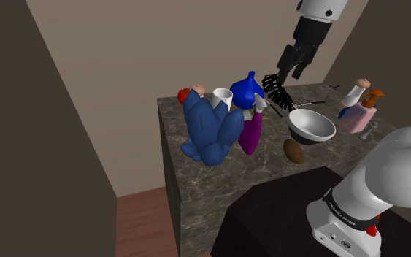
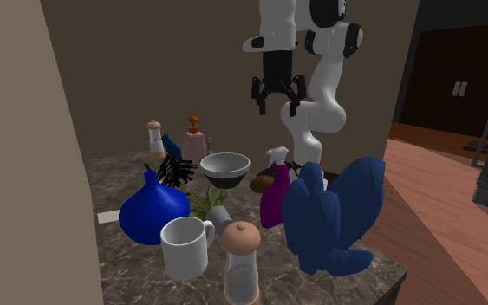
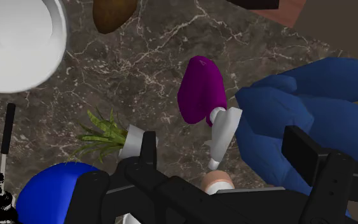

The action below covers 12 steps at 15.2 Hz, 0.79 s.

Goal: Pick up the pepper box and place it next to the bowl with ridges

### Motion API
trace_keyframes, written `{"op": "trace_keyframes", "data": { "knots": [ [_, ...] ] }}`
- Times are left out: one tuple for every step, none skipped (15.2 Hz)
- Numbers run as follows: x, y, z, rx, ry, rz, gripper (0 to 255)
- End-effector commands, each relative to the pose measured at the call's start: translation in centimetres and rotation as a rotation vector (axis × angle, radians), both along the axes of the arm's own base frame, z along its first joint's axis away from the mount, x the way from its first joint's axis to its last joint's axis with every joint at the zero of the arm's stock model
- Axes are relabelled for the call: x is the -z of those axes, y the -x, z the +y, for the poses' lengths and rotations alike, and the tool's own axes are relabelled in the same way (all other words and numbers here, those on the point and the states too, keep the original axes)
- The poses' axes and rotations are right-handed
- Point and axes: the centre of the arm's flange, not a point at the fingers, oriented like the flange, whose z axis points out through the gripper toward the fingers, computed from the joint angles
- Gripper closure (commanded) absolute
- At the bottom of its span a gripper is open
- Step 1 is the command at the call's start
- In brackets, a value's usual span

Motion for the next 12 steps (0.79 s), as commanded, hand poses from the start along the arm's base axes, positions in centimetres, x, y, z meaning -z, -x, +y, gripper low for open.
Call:
{"op": "trace_keyframes", "data": {
  "knots": [
    [0.0, 0.0, 0.0, 0.0, 0.0, 0.0, 0],
    [0.4, -1.1, 0.6, 0.001, 0.01, -0.001, 0],
    [0.9, -2.3, 1.2, 0.001, 0.019, -0.001, 0],
    [1.3, -3.4, 1.9, 0.002, 0.029, -0.002, 0],
    [1.8, -4.6, 2.5, 0.003, 0.038, -0.003, 0],
    [2.2, -5.7, 3.1, 0.003, 0.048, -0.004, 0],
    [2.7, -6.8, 3.7, 0.004, 0.057, -0.004, 0],
    [3.1, -8.0, 4.3, 0.005, 0.067, -0.005, 0],
    [3.6, -9.1, 4.9, 0.005, 0.076, -0.006, 0],
    [4.1, -10.3, 5.4, 0.006, 0.086, -0.006, 0],
    [4.5, -11.4, 6.0, 0.007, 0.095, -0.007, 0],
    [5.0, -12.5, 6.6, 0.007, 0.105, -0.008, 0]
  ]
}}
